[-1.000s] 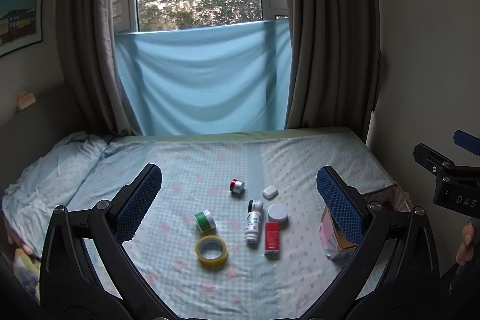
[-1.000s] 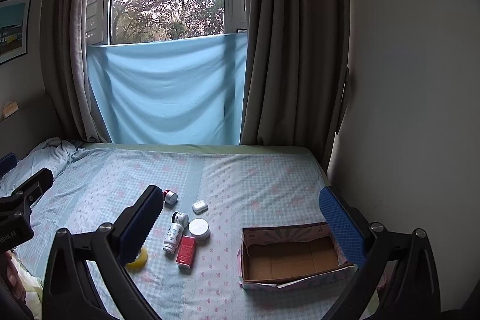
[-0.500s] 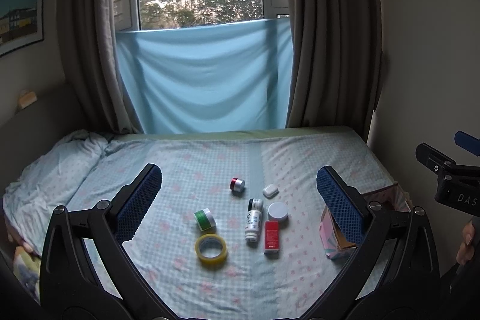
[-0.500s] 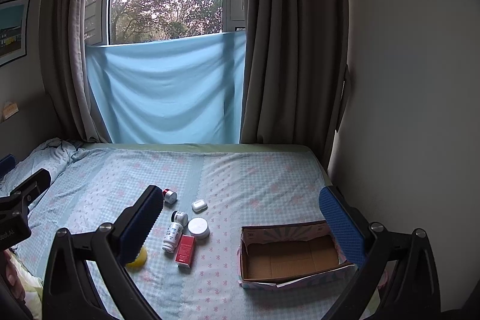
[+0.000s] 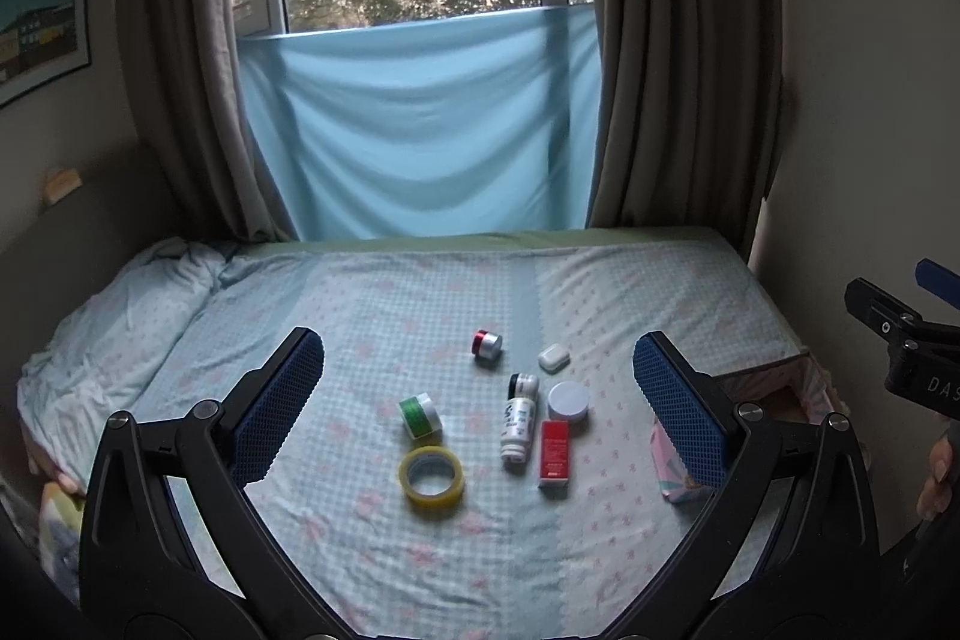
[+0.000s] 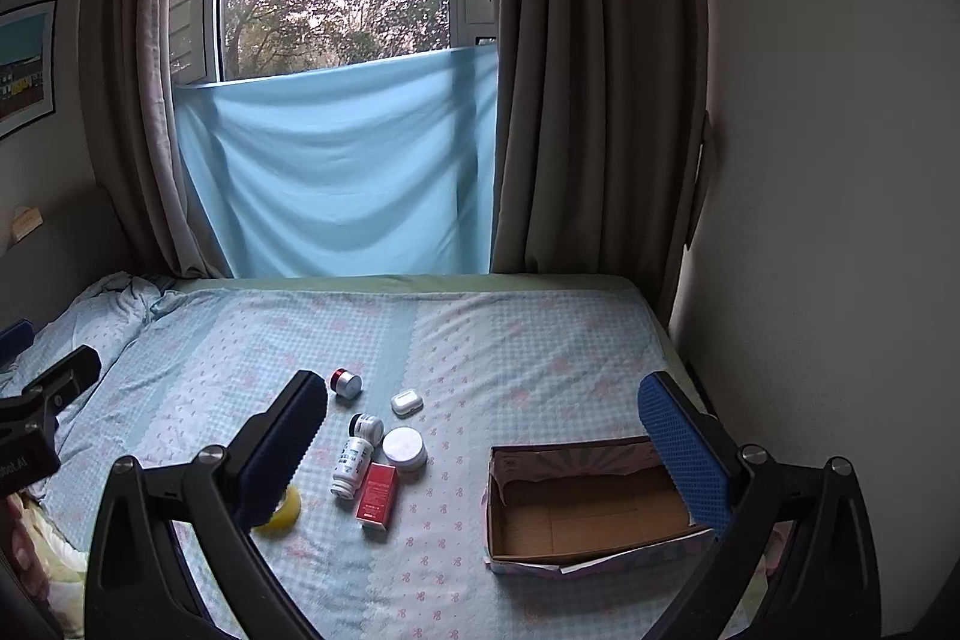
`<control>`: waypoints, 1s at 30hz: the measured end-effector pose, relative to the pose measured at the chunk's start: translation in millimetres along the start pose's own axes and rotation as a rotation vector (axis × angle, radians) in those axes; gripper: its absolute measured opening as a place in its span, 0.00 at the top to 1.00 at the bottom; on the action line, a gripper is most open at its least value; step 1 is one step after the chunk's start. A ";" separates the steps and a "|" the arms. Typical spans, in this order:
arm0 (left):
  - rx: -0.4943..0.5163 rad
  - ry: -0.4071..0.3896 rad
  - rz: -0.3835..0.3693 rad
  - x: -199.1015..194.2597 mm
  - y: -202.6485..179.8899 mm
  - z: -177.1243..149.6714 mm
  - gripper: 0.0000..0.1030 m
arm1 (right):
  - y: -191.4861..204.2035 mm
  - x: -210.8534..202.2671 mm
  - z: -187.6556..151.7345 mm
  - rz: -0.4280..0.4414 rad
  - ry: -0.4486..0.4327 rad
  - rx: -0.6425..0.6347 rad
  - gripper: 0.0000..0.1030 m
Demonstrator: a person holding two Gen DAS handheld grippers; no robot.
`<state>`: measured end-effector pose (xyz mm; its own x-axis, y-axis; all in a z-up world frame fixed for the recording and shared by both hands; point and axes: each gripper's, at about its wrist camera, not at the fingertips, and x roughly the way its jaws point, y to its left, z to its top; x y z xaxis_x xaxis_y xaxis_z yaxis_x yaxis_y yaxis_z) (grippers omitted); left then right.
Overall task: Organize rigid objects
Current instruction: 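Grasp the green-labelled jar with the left tool while the right tool grasps the red box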
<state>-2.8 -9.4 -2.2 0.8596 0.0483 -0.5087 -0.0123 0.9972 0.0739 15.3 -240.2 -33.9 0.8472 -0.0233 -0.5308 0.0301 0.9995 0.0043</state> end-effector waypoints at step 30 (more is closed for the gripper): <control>0.361 0.481 -0.359 331.2 146.3 -54.8 0.00 | 139.6 206.8 -63.4 -0.083 0.518 0.047 0.00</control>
<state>252.1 155.6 -206.8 0.4561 -0.1778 -0.8720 0.4726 0.8787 0.0680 161.0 -104.2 -196.9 0.4678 -0.0775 -0.8804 0.1198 0.9925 -0.0237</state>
